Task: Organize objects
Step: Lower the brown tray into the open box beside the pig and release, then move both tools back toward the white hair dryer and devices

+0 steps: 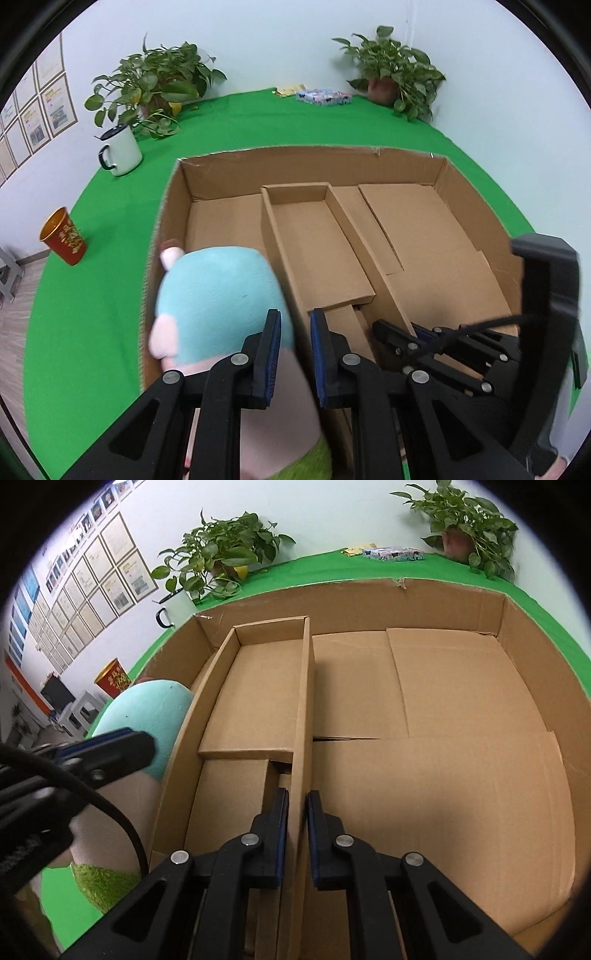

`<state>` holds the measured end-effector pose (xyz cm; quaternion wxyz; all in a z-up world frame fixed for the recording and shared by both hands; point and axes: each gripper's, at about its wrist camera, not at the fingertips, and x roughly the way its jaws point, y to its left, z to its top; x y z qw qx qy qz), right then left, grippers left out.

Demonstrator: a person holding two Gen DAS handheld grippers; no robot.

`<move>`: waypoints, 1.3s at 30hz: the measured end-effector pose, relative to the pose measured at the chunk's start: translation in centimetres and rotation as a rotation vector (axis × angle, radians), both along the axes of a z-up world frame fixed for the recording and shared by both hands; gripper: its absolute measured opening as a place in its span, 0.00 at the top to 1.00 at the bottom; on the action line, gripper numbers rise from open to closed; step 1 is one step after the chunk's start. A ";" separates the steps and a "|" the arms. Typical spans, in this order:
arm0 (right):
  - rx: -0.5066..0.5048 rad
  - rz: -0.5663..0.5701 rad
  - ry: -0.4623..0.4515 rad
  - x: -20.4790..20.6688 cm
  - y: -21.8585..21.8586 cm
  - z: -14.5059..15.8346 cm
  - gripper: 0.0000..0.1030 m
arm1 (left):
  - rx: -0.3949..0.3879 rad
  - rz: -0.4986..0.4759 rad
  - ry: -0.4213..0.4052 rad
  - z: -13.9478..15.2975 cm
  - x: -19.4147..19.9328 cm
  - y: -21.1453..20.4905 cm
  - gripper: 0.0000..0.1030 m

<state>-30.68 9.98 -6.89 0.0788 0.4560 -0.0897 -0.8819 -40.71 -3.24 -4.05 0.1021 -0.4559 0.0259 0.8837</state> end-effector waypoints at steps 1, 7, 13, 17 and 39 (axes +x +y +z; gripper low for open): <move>0.010 0.002 -0.004 -0.1 -0.2 0.1 0.91 | -0.001 0.002 0.005 0.3 0.4 -0.2 0.86; 0.078 0.026 -0.009 -0.1 -1.6 0.1 0.90 | -0.036 0.024 0.071 2.0 3.0 -1.6 0.86; 0.069 0.033 0.004 0.0 -1.2 0.3 0.86 | -0.010 0.025 0.083 2.4 4.2 -2.1 0.86; 0.069 0.027 0.140 2.1 -0.4 2.5 0.51 | -0.003 0.026 0.134 3.2 5.6 -2.4 0.85; 0.163 -0.109 0.474 19.3 4.0 7.9 0.18 | 0.071 0.037 0.429 8.1 19.5 -0.2 0.09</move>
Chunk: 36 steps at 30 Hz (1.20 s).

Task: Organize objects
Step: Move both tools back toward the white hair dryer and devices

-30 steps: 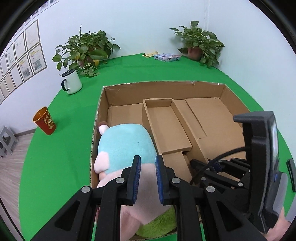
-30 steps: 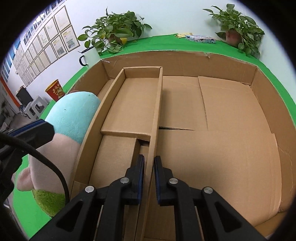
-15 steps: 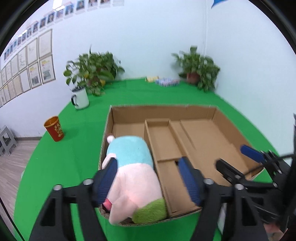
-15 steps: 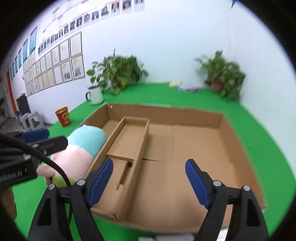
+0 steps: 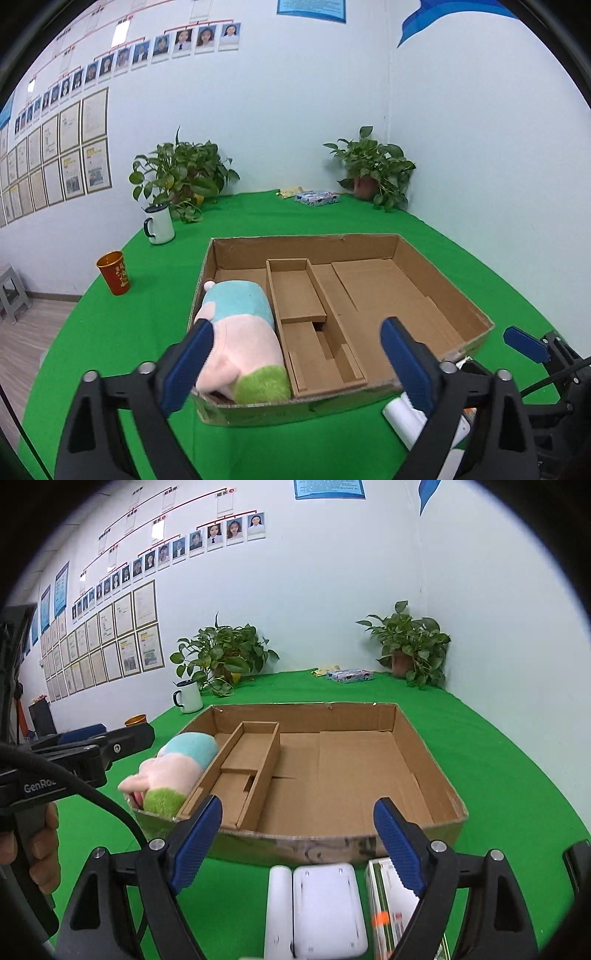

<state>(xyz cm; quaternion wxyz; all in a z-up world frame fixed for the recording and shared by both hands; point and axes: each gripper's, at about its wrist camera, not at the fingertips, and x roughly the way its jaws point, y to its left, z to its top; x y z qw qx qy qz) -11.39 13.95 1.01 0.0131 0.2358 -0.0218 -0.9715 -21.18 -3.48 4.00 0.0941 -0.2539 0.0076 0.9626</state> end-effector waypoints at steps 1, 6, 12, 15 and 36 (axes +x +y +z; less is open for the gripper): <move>0.006 -0.001 0.000 0.5 -0.1 -0.1 0.18 | -0.001 -0.002 0.005 0.1 0.7 0.1 0.09; 0.006 0.031 -0.002 2.4 -0.4 -0.7 0.18 | 0.025 -0.008 0.008 0.0 3.4 0.7 0.06; -0.029 0.060 -0.071 5.4 0.6 -3.1 0.18 | 0.087 -0.021 -0.037 -1.7 5.3 1.0 0.06; -0.041 0.095 -0.126 6.3 0.6 -4.9 0.18 | 0.113 -0.035 -0.088 -3.5 5.5 1.6 0.06; -0.053 0.145 -0.298 7.5 -0.6 -9.0 0.45 | 0.302 -0.201 -0.456 -13.2 0.7 5.1 0.08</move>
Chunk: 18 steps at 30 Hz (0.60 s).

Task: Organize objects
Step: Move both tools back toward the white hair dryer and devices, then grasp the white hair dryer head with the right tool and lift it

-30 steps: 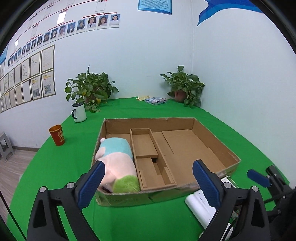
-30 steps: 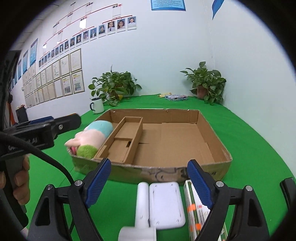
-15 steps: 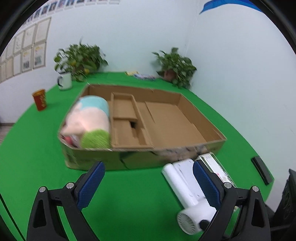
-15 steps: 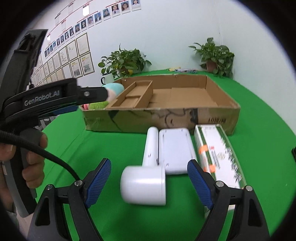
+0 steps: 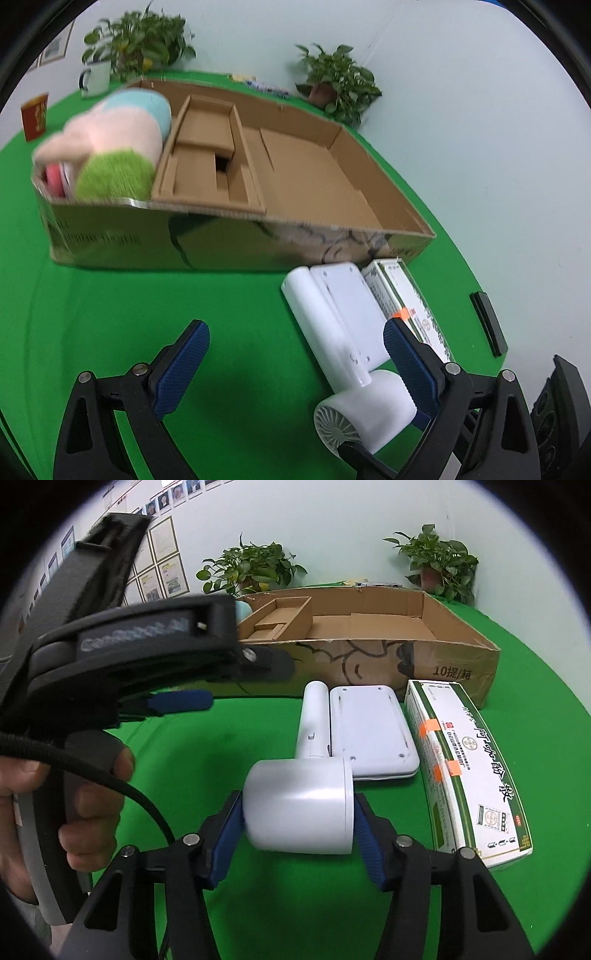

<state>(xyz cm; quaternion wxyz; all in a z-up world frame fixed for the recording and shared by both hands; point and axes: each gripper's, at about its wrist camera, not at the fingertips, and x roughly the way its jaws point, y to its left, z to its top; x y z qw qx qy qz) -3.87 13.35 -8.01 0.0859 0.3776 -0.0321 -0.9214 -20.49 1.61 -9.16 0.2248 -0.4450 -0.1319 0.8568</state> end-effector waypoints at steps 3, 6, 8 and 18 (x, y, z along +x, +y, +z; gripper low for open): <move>-0.024 -0.007 -0.011 0.7 0.0 0.1 0.45 | 0.027 -0.032 -0.053 -1.2 -0.2 0.2 0.11; -0.051 -0.015 -0.013 1.9 0.1 0.1 0.45 | 0.050 -0.082 -0.104 -2.5 -0.3 0.8 0.14; -0.053 -0.016 -0.015 2.3 0.1 0.2 0.45 | 0.055 -0.104 -0.136 -3.4 -0.7 1.4 0.22; -0.037 -0.013 -0.021 2.5 -0.1 0.3 0.45 | 0.045 -0.133 -0.157 -4.0 -1.4 3.7 0.50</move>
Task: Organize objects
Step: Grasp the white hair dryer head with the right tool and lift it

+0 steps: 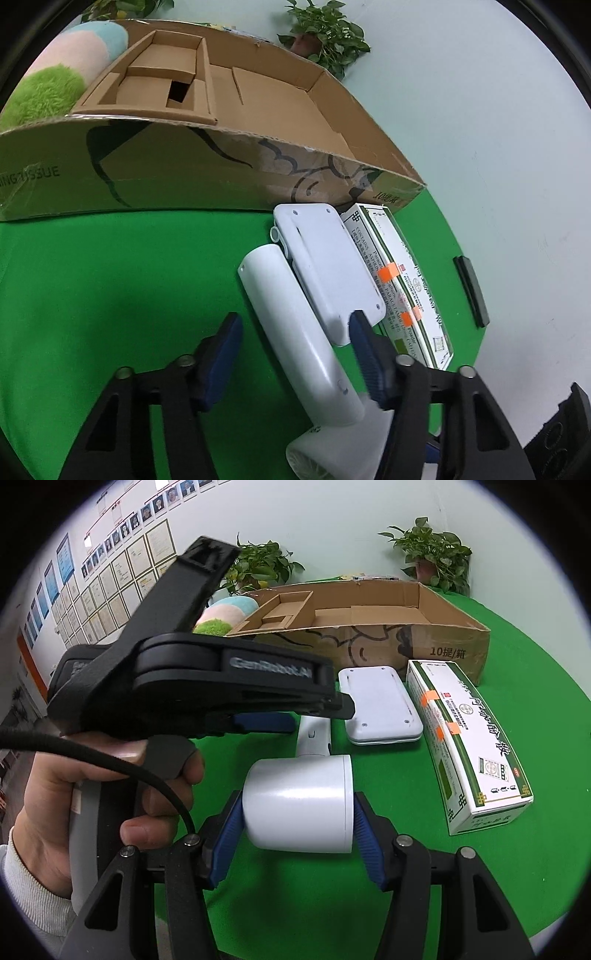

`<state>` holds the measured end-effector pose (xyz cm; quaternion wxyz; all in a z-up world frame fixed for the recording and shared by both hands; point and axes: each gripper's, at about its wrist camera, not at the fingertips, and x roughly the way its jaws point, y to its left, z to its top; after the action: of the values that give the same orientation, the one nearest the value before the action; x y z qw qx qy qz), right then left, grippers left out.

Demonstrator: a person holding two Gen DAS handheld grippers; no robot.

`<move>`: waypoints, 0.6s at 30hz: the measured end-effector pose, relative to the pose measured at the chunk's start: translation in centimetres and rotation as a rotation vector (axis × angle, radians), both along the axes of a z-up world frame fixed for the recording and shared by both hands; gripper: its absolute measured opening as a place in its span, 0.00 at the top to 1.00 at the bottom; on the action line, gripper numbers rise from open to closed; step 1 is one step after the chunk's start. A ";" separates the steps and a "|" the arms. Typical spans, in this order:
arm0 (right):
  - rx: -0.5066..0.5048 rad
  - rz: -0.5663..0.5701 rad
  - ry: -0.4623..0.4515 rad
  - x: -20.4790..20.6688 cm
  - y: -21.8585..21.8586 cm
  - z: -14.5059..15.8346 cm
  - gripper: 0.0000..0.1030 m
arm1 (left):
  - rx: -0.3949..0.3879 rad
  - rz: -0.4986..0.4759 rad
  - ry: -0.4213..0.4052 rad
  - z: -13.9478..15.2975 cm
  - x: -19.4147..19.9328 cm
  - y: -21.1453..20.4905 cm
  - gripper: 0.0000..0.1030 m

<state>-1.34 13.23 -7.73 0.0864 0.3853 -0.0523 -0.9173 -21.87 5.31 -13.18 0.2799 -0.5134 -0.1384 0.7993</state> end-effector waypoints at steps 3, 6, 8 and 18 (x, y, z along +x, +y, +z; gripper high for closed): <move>0.010 0.004 0.008 0.3 -0.1 0.0 0.45 | -0.009 0.012 -0.009 -0.1 -0.2 0.1 0.62; 0.015 0.000 0.010 0.5 -0.1 -0.1 0.45 | 0.003 0.016 -0.023 -0.2 -0.2 -0.2 0.64; 0.017 -0.002 0.012 0.6 -0.1 0.0 0.45 | 0.008 0.015 -0.015 0.1 0.0 -0.2 0.65; 0.035 -0.017 0.007 1.4 -0.5 -0.2 0.45 | 0.018 0.000 0.067 3.7 1.8 -0.4 0.72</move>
<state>0.08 12.76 -7.91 0.0719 0.3831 -0.0392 -0.9201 -20.03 4.90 -9.50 0.2892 -0.4839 -0.1362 0.8146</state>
